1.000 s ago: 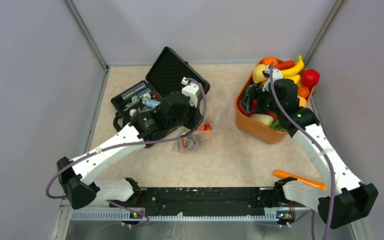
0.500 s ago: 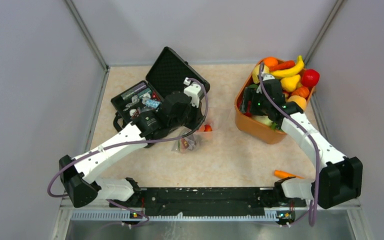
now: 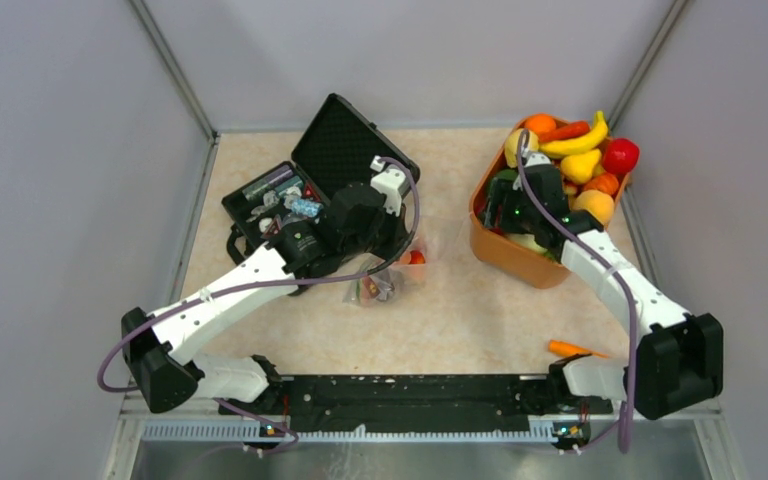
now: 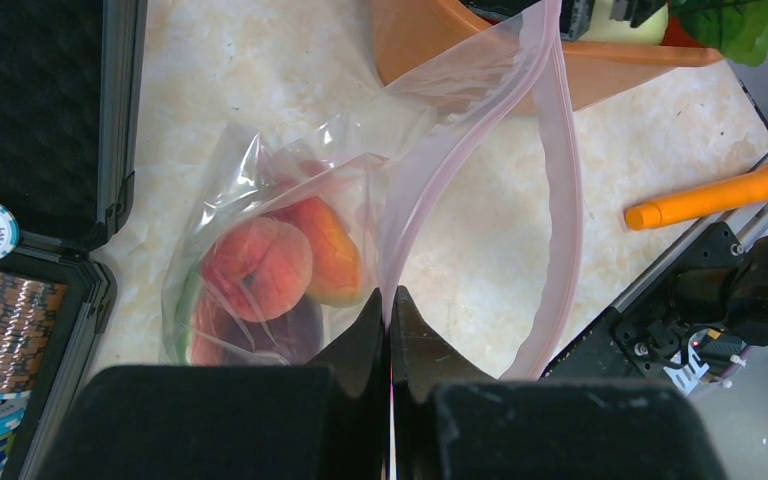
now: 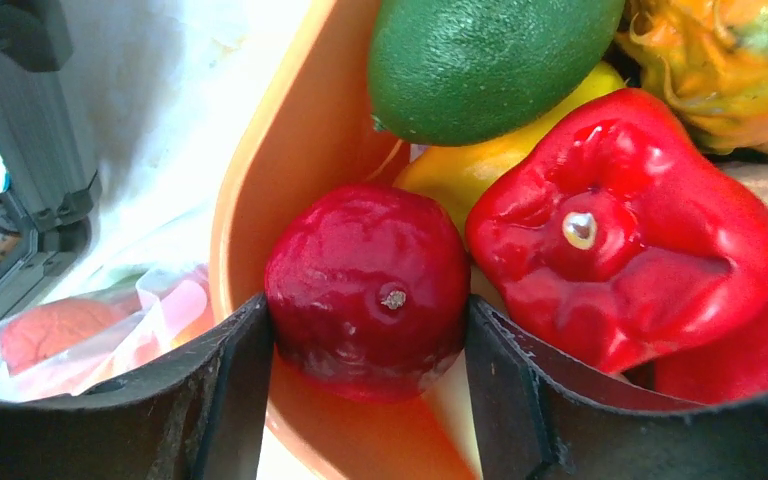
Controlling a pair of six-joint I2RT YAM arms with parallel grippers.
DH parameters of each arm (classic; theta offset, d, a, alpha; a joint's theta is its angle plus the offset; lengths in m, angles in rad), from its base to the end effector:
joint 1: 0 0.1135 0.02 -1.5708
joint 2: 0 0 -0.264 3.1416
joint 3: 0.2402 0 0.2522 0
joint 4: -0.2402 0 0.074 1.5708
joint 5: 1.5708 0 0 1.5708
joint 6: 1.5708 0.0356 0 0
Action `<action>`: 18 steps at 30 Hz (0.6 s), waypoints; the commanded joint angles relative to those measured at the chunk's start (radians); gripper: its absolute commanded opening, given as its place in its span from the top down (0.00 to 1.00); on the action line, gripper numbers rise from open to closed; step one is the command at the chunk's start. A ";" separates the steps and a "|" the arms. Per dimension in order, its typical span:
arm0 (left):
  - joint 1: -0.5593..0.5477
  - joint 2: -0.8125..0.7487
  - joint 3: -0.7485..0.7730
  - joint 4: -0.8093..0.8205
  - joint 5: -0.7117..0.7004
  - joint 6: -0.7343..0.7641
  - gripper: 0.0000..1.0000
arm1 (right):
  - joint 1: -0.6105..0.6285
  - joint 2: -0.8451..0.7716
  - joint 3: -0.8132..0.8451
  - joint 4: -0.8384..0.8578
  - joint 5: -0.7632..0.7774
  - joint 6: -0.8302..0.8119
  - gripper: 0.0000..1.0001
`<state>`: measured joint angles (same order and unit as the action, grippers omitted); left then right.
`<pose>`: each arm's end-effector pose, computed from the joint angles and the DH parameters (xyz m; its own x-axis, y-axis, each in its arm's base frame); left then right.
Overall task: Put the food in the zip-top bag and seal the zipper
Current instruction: Pick up the fake vegetable from the bin.
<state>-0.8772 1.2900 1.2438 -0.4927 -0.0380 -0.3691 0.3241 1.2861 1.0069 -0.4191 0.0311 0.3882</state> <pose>0.1854 -0.2209 0.3595 -0.5757 0.1285 -0.8075 0.5789 0.7616 -0.2915 0.2675 0.0887 0.2866 -0.6760 0.1720 -0.7165 -0.0430 0.9615 0.2714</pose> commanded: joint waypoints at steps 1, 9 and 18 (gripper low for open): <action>0.004 -0.003 0.034 0.034 -0.003 -0.013 1.00 | 0.005 -0.122 -0.023 0.081 -0.018 0.005 0.50; 0.004 0.003 0.043 0.036 0.001 -0.008 1.00 | 0.005 -0.201 -0.046 0.106 -0.061 0.007 0.58; 0.004 0.001 0.046 0.038 -0.007 -0.010 1.00 | 0.005 -0.292 -0.031 0.145 -0.189 -0.004 0.59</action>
<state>-0.8772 1.2900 1.2438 -0.4927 -0.0399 -0.3691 0.3244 1.0813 0.9573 -0.3443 -0.0750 0.3843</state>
